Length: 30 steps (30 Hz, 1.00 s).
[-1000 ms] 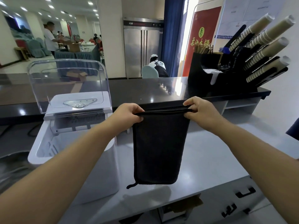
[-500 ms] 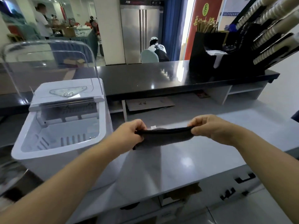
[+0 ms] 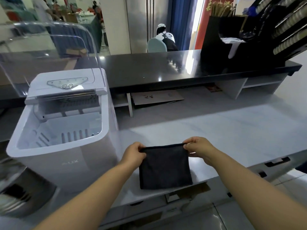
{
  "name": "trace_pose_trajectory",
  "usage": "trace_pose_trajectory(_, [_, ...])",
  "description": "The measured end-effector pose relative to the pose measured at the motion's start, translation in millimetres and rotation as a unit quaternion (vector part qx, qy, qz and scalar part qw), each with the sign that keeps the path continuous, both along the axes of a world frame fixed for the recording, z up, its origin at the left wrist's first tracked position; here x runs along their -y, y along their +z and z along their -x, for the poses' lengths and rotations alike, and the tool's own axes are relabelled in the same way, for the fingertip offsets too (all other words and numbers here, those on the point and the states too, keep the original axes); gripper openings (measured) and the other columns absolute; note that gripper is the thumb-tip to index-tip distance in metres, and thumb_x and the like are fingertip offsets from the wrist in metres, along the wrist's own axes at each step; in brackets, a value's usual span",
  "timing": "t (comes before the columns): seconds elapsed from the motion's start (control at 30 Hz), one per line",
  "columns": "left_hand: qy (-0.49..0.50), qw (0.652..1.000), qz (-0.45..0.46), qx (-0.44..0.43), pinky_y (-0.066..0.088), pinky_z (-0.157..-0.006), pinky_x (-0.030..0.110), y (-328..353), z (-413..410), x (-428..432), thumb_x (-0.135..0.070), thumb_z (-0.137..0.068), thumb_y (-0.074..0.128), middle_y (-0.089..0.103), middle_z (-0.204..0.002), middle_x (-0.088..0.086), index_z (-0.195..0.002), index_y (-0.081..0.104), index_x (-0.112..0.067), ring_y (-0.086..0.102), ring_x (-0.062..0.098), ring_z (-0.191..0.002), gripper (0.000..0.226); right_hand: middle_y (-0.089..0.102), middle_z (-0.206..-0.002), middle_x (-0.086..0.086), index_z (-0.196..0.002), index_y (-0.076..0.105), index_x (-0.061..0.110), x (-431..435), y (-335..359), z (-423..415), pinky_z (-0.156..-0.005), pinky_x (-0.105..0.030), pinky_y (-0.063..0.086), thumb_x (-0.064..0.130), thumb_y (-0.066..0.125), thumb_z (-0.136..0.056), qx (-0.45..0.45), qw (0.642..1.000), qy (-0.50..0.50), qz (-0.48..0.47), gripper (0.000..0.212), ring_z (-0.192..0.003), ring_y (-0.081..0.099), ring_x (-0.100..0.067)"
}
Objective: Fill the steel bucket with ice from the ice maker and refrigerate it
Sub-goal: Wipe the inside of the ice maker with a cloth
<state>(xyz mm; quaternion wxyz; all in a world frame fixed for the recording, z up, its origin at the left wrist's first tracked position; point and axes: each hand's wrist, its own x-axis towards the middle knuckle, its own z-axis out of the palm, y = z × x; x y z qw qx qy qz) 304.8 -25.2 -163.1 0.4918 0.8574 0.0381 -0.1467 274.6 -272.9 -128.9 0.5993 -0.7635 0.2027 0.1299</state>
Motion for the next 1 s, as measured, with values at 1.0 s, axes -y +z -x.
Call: trace_pose_trajectory(1.0, [0.070, 0.990, -0.120, 0.025, 0.042, -0.086, 0.029, 2.2, 16.2, 16.0, -0.017, -0.083, 0.059, 0.047, -0.126, 0.007, -0.129, 0.045, -0.014, 0.046, 0.026, -0.116, 0.048, 0.061, -0.083, 0.002, -0.083, 0.058, 0.016, -40.0, -43.5, -17.8, -0.070, -0.033, 0.048, 0.022, 0.067, -0.078, 0.007, 0.977, -0.054, 0.207, 0.013, -0.078, 0.057, -0.017])
